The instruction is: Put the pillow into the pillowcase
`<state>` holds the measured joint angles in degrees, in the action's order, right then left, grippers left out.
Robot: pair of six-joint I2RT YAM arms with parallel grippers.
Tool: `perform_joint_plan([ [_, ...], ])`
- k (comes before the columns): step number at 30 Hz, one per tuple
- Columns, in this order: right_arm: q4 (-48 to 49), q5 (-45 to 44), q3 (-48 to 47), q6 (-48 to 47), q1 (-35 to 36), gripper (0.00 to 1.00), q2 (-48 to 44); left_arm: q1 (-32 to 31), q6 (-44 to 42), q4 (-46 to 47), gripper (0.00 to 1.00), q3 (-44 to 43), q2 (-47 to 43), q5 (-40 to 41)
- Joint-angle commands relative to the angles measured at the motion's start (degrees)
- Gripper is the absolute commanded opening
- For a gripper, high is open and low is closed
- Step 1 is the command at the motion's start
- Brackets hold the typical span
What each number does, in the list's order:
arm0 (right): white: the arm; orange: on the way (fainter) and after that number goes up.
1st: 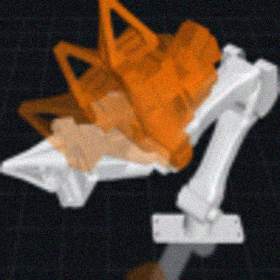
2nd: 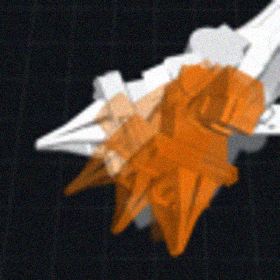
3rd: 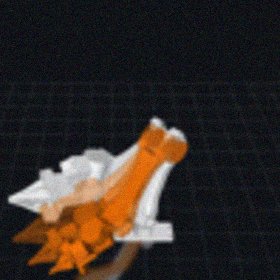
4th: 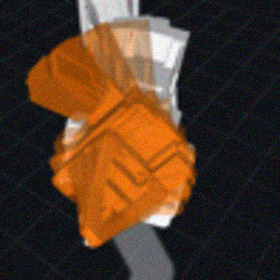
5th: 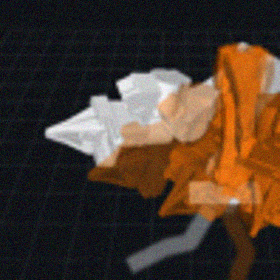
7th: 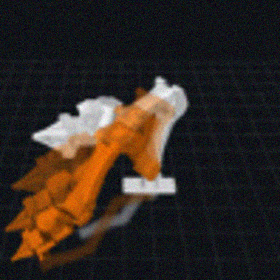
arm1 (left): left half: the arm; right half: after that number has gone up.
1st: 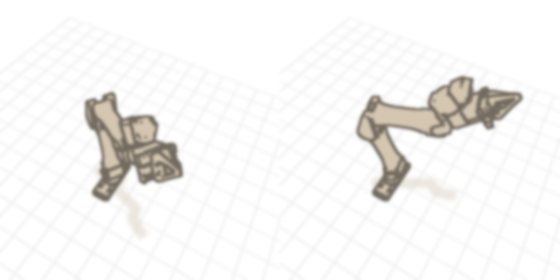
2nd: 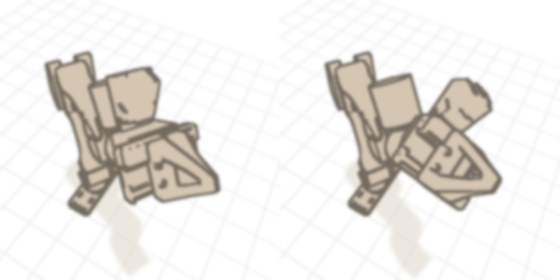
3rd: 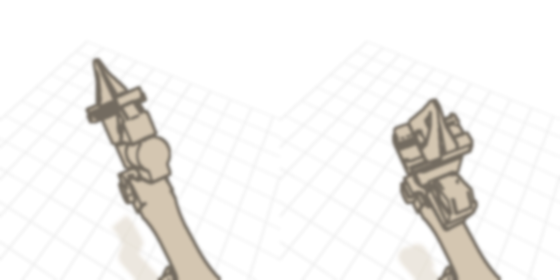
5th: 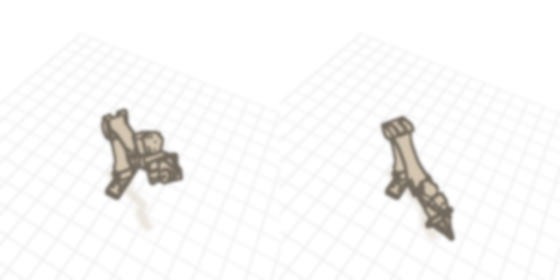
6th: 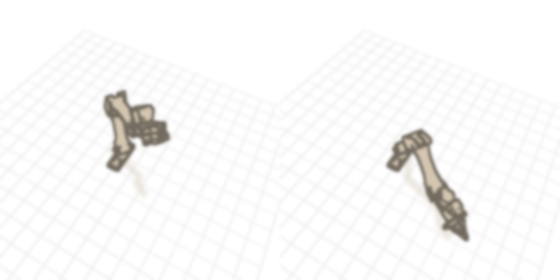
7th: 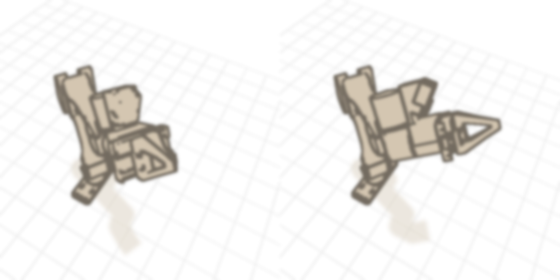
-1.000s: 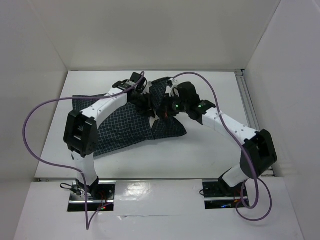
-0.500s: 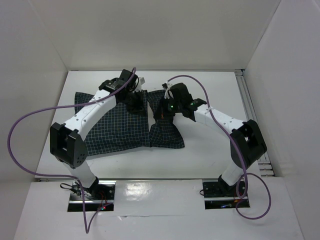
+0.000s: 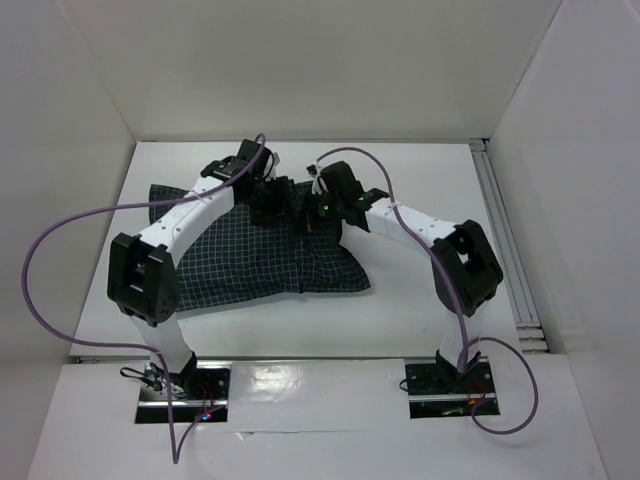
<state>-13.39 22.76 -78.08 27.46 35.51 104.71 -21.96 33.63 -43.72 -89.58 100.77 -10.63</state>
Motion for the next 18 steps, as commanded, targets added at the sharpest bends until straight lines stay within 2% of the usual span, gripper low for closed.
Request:
perform_joint_plan([
  [1,-4.6,-6.4,-6.3,-0.3,0.4,0.1,5.0,0.9,1.4,2.5,0.69,1.1,1.8,-0.9],
  [4,-6.9,-10.3,-6.1,-0.8,0.4,0.35,2.8,1.5,1.4,3.1,0.71,1.1,3.4,-0.9],
  [5,-6.3,-12.6,-5.0,-0.8,0.4,0.5,1.2,1.5,1.4,3.1,0.71,1.6,3.4,-0.3],
  [8,-7.9,-17.3,-1.2,-0.8,0.4,0.7,-4.6,1.5,2.1,3.8,0.69,1.6,4.4,-0.8],
  [12,-10.5,-19.6,4.2,-0.8,-0.2,0.76,-10.3,2.0,2.1,3.8,0.69,0.5,5.1,-0.3],
  [18,-12.5,-21.6,9.9,0.4,-1.9,0.75,-16.4,2.0,2.1,5.0,0.7,-1.5,8.4,-0.3],
])
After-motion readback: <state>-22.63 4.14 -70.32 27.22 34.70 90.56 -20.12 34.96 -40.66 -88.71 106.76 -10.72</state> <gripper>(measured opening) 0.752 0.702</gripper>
